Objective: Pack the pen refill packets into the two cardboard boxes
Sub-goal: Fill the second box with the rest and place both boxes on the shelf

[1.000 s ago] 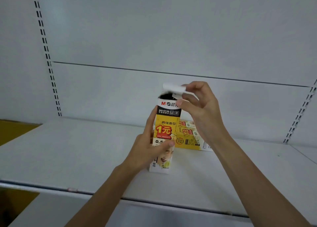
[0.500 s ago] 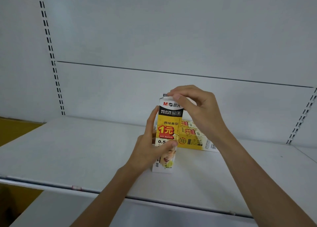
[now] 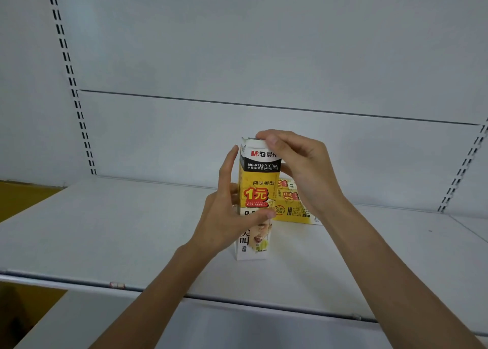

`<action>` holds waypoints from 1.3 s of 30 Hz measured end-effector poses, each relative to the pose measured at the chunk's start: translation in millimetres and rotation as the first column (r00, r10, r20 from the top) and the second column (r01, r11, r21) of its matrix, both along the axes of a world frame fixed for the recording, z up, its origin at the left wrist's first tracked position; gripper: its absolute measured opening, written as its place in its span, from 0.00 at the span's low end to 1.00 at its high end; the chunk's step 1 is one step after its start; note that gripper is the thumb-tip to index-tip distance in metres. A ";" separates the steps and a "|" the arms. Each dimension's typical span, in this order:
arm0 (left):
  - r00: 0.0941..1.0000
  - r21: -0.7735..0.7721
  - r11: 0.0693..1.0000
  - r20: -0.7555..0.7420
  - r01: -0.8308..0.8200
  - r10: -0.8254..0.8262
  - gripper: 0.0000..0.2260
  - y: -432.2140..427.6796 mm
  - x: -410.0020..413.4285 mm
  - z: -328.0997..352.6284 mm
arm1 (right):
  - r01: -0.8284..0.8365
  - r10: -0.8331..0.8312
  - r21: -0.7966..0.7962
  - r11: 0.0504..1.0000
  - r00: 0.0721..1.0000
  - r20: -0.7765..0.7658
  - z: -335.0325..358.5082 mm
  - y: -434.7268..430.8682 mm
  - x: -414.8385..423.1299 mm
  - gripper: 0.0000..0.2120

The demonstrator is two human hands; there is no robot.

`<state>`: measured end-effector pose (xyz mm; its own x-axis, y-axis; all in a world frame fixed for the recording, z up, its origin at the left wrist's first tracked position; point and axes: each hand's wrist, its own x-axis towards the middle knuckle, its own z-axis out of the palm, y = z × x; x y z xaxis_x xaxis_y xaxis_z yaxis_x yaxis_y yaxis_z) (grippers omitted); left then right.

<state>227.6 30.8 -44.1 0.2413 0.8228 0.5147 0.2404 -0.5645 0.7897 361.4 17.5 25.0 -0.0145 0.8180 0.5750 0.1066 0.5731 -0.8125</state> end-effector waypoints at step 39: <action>0.889 -0.087 0.905 -0.244 -0.417 0.386 0.27 -23.9 0.9 -32.9 | 0.554 -0.342 -0.158 0.818 0.688 0.640 -94.4 -25.9 81.6 0.20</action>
